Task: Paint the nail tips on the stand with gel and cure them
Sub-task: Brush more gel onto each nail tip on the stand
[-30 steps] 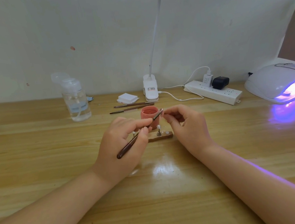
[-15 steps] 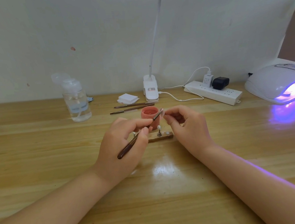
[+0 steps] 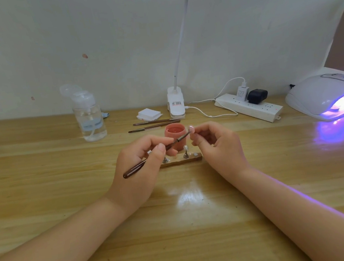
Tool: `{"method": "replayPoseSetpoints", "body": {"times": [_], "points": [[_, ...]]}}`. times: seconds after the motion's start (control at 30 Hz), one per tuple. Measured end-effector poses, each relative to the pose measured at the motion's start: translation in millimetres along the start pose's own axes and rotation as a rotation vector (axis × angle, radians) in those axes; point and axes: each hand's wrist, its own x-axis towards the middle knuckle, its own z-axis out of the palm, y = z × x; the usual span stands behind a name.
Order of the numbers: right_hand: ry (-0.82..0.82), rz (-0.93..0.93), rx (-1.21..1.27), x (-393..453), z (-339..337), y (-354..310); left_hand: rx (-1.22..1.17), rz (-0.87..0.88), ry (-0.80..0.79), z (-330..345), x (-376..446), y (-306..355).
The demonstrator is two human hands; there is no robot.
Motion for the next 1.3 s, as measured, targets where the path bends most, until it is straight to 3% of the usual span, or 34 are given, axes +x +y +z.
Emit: {"method": "replayPoseSetpoints", "body": {"times": [0.27, 0.53, 0.87, 1.3], "points": [[-0.014, 0.006, 0.036, -0.4, -0.7, -2.4, -0.098, -0.036, 0.025, -1.3, 2.0, 0.0], [-0.033, -0.007, 0.048, -1.3, -1.2, -7.3, -0.051, -0.055, 0.107, -0.6, 3.3, -1.0], [0.009, 0.01, -0.002, -1.0, -0.7, -3.8, 0.017, 0.025, -0.004, -0.2, -1.8, 2.6], [0.025, 0.046, 0.027, -2.1, -0.2, -8.8, 0.117, 0.038, 0.015, 0.3, -2.0, 1.8]]}}
